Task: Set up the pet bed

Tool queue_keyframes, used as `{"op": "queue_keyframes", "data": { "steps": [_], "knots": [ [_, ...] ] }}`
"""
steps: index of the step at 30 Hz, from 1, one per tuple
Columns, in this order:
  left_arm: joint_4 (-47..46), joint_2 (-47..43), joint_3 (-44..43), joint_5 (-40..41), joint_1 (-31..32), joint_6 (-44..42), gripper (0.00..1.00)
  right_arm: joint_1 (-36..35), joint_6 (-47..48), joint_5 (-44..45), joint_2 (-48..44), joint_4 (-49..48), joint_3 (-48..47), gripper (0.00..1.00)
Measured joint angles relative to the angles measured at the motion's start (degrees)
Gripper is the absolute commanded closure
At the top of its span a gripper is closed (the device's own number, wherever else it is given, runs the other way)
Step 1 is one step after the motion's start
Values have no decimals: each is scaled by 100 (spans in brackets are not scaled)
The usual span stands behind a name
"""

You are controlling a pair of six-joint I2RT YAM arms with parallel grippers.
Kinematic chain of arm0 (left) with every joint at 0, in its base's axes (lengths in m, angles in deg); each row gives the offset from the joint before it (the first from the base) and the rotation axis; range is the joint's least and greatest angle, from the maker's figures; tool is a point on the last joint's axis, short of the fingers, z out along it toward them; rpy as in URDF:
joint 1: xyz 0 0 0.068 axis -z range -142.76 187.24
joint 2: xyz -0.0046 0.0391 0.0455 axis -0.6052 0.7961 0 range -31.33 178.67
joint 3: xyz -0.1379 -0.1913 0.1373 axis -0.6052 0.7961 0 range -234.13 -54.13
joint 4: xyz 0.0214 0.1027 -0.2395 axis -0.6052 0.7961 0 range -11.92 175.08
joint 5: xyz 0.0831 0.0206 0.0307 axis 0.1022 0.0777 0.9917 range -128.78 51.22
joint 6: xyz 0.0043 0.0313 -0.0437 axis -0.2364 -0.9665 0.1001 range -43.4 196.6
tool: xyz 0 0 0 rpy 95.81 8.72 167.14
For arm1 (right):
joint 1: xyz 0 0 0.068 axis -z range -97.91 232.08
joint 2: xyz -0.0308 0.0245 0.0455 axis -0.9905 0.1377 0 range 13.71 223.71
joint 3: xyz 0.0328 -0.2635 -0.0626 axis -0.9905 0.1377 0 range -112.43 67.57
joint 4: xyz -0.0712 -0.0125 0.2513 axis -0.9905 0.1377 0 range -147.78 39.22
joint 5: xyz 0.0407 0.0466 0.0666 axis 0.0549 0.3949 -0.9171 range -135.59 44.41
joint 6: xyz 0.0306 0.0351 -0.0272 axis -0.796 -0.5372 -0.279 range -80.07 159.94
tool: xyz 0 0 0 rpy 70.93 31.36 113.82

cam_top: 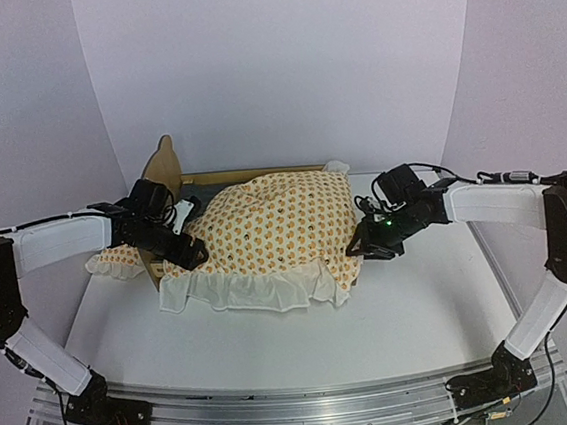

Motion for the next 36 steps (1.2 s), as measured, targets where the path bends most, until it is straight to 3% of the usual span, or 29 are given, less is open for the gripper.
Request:
{"op": "queue_keyframes", "data": {
  "steps": [2,5,7,12,25,36],
  "knots": [
    [-70,61,11,73,-1,-19,53,11,-13,-48,78,-51,-8,99],
    [-113,75,20,116,-2,-25,88,26,46,-86,93,-66,-15,100],
    [-120,75,20,108,0,0,99,24,74,-86,88,-74,-15,100],
    [-110,73,9,115,-4,13,100,24,118,-86,78,70,-102,100],
    [6,-247,-897,100,-95,45,100,33,708,-237,38,1956,-1391,100],
    [-299,57,-2718,157,-468,-6,100,544,827,-1087,710,1980,-4620,100]
  ]
}}
